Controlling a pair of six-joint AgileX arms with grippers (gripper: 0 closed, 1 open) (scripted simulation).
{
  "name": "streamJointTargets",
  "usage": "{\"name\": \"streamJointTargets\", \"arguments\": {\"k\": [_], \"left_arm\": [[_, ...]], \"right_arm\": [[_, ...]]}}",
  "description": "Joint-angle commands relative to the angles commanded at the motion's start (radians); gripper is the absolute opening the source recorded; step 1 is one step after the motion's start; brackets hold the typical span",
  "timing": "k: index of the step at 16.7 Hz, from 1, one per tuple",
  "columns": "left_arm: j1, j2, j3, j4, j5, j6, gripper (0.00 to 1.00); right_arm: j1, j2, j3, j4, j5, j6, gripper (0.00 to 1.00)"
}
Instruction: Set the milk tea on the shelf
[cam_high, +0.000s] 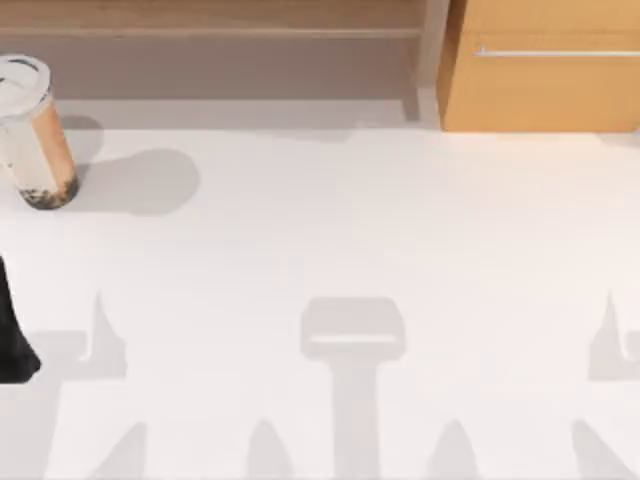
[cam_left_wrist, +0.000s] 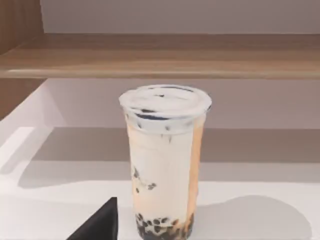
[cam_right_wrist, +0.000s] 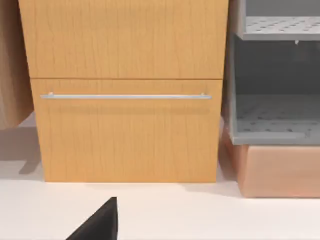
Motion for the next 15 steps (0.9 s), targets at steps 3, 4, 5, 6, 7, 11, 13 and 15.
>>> {"name": "streamJointTargets", "arguments": {"k": [3,4,5,6,7,11,13,15], "left_arm": [[0.001,0.01,0.003,0.01,0.001,0.0,1.0],[0.002,0.031,0.008,0.03,0.004,0.0,1.0],[0.005,0.062,0.015,0.06,0.007,0.0,1.0],[0.008,0.104,0.025,0.098,0.012,0.001,1.0],[0.012,0.157,0.037,0.144,0.017,0.001,1.0],[0.032,0.464,0.098,0.391,0.046,0.002,1.0],[0.044,0.66,0.136,0.539,0.064,0.004,1.0],[0.057,0.871,0.175,0.696,0.082,0.005,1.0]], "right_arm": [[0.0,0.0,0.0,0.0,0.0,0.0,1.0],[0.0,0.0,0.0,0.0,0.0,0.0,1.0],[0.0,0.0,0.0,0.0,0.0,0.0,1.0],[0.0,0.0,0.0,0.0,0.0,0.0,1.0],[0.0,0.0,0.0,0.0,0.0,0.0,1.0],[0.0,0.0,0.0,0.0,0.0,0.0,1.0],[0.0,0.0,0.0,0.0,0.0,0.0,1.0],[0.0,0.0,0.0,0.0,0.0,0.0,1.0]]}}
